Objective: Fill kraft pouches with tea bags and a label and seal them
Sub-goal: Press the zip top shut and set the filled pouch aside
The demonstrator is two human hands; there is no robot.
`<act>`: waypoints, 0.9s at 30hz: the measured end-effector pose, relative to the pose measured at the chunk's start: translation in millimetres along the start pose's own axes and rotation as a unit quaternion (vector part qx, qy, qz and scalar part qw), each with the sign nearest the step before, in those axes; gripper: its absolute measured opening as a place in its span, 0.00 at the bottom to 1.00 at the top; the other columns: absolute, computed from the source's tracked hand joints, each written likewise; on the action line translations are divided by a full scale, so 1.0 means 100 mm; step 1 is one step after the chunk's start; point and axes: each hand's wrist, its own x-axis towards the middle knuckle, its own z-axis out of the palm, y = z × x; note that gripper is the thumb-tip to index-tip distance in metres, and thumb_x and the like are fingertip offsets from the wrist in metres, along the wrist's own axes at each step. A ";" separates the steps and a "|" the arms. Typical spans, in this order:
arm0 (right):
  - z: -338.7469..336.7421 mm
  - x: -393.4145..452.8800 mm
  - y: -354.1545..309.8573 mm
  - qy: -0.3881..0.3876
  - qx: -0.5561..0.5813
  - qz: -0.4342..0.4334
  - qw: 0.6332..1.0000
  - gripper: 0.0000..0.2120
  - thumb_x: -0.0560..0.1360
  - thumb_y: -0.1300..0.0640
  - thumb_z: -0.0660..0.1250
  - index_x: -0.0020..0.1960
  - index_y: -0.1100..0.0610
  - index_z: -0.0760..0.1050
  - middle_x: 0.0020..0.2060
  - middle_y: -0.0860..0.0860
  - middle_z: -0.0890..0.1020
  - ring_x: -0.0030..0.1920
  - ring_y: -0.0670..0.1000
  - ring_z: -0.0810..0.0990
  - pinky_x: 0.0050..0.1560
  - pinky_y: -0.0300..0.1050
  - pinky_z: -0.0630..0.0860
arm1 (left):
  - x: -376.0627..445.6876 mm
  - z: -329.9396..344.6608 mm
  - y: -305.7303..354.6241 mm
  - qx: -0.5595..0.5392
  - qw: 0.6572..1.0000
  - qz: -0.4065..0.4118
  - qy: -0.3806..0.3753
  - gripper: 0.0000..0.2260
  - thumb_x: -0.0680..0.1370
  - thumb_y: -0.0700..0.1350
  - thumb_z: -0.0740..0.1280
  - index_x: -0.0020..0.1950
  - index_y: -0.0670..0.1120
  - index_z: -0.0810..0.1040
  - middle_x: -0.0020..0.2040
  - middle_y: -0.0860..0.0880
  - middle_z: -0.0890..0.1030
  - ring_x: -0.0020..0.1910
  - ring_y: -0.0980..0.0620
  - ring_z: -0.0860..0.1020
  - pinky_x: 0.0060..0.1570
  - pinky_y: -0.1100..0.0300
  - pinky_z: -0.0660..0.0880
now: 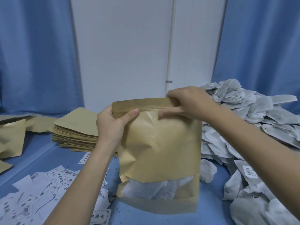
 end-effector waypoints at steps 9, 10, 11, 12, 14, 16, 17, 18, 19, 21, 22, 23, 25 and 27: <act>0.30 0.19 -0.57 0.237 -0.066 -0.004 0.969 0.27 0.67 0.39 0.68 0.25 0.55 0.59 0.17 0.57 0.65 0.23 0.55 0.58 0.28 0.40 0.55 | -0.01 0.04 0.03 -0.013 1.000 -0.013 -0.007 0.08 0.70 0.40 0.75 0.36 0.53 0.84 0.38 0.53 0.84 0.41 0.52 0.80 0.48 0.53 0.75; 0.29 0.19 -0.52 0.224 -0.054 -0.008 0.973 0.26 0.66 0.38 0.68 0.24 0.54 0.61 0.17 0.57 0.66 0.23 0.55 0.59 0.29 0.40 0.55 | -0.01 0.01 0.02 -0.007 1.000 -0.013 -0.001 0.07 0.70 0.40 0.75 0.36 0.53 0.84 0.38 0.53 0.84 0.41 0.52 0.80 0.47 0.54 0.76; 0.28 0.19 -0.44 0.204 -0.049 0.002 0.978 0.26 0.67 0.36 0.67 0.25 0.54 0.63 0.19 0.58 0.70 0.24 0.55 0.62 0.30 0.41 0.56 | 0.01 -0.03 0.02 -0.007 1.000 -0.015 0.009 0.06 0.69 0.40 0.75 0.36 0.52 0.84 0.38 0.54 0.85 0.41 0.53 0.81 0.46 0.55 0.76; 0.26 0.18 -0.35 0.168 -0.053 0.030 0.984 0.26 0.70 0.34 0.63 0.26 0.54 0.65 0.22 0.58 0.72 0.27 0.56 0.65 0.32 0.42 0.56 | 0.03 -0.07 0.01 -0.013 1.000 -0.019 0.018 0.05 0.69 0.41 0.76 0.37 0.51 0.84 0.39 0.53 0.85 0.40 0.54 0.81 0.45 0.57 0.76; 0.27 0.12 -0.18 0.150 -0.080 0.078 0.982 0.28 0.73 0.32 0.55 0.28 0.54 0.65 0.24 0.56 0.71 0.31 0.55 0.66 0.33 0.44 0.56 | 0.06 -0.13 0.02 -0.018 1.000 -0.020 0.015 0.04 0.68 0.41 0.76 0.36 0.50 0.84 0.39 0.53 0.85 0.39 0.55 0.82 0.43 0.59 0.76; 0.26 0.10 -0.10 0.157 -0.070 0.090 0.981 0.30 0.74 0.33 0.55 0.27 0.57 0.66 0.23 0.57 0.72 0.30 0.55 0.66 0.33 0.45 0.57 | 0.06 -0.13 0.02 -0.012 1.000 -0.009 0.000 0.05 0.68 0.41 0.76 0.36 0.51 0.84 0.39 0.53 0.85 0.39 0.56 0.82 0.40 0.63 0.76; 0.26 0.08 -0.07 0.161 -0.054 0.097 0.981 0.31 0.74 0.34 0.56 0.25 0.58 0.66 0.22 0.57 0.71 0.29 0.55 0.67 0.32 0.45 0.57 | 0.06 -0.13 0.01 -0.010 1.000 -0.007 0.001 0.05 0.68 0.41 0.76 0.36 0.50 0.84 0.39 0.53 0.85 0.39 0.57 0.82 0.39 0.65 0.76; 0.25 0.07 -0.04 0.174 -0.040 0.105 0.978 0.32 0.74 0.35 0.57 0.24 0.59 0.64 0.20 0.55 0.69 0.28 0.55 0.67 0.32 0.45 0.57 | 0.07 -0.13 0.01 -0.013 1.000 -0.007 0.007 0.05 0.68 0.41 0.76 0.36 0.50 0.84 0.39 0.53 0.85 0.38 0.57 0.82 0.39 0.65 0.76; 0.23 0.06 0.01 0.190 -0.030 0.119 0.974 0.33 0.75 0.36 0.58 0.22 0.58 0.59 0.18 0.53 0.64 0.27 0.55 0.66 0.31 0.44 0.56 | 0.08 -0.15 0.00 -0.021 1.000 -0.005 0.016 0.04 0.68 0.41 0.76 0.37 0.49 0.83 0.38 0.54 0.85 0.38 0.57 0.82 0.38 0.65 0.76; 0.21 0.02 0.08 0.207 -0.005 0.158 0.965 0.33 0.76 0.39 0.59 0.21 0.56 0.52 0.16 0.50 0.58 0.25 0.55 0.65 0.31 0.43 0.56 | 0.09 -0.20 -0.02 -0.033 0.999 -0.005 0.023 0.04 0.68 0.41 0.76 0.38 0.48 0.83 0.37 0.54 0.85 0.36 0.59 0.81 0.36 0.67 0.75; 0.22 0.01 0.09 0.207 0.006 0.172 0.963 0.33 0.77 0.40 0.59 0.21 0.55 0.52 0.16 0.49 0.57 0.25 0.55 0.64 0.31 0.44 0.56 | 0.09 -0.21 -0.02 -0.035 0.999 -0.004 0.020 0.04 0.69 0.41 0.76 0.38 0.48 0.83 0.38 0.54 0.85 0.36 0.59 0.81 0.36 0.67 0.75; 0.24 0.01 0.09 0.205 0.016 0.180 0.962 0.32 0.77 0.40 0.59 0.22 0.55 0.52 0.16 0.49 0.57 0.24 0.54 0.63 0.31 0.44 0.55 | 0.08 -0.23 -0.04 -0.040 0.999 -0.006 0.015 0.03 0.68 0.42 0.76 0.38 0.48 0.83 0.38 0.53 0.85 0.37 0.58 0.81 0.36 0.67 0.75; 0.28 0.01 0.08 0.209 0.056 0.192 0.957 0.31 0.76 0.38 0.58 0.22 0.54 0.53 0.17 0.49 0.59 0.24 0.52 0.61 0.29 0.45 0.55 | 0.04 -0.26 -0.08 -0.072 0.997 -0.029 -0.016 0.05 0.65 0.46 0.77 0.38 0.49 0.84 0.40 0.52 0.85 0.38 0.57 0.82 0.36 0.65 0.76; 0.33 -0.03 0.10 0.219 0.164 0.226 0.935 0.26 0.75 0.36 0.57 0.26 0.53 0.60 0.20 0.48 0.66 0.26 0.46 0.67 0.31 0.40 0.60 | -0.01 -0.34 -0.18 -0.100 0.989 -0.081 -0.074 0.14 0.59 0.51 0.81 0.41 0.50 0.85 0.42 0.50 0.85 0.39 0.54 0.83 0.35 0.62 0.78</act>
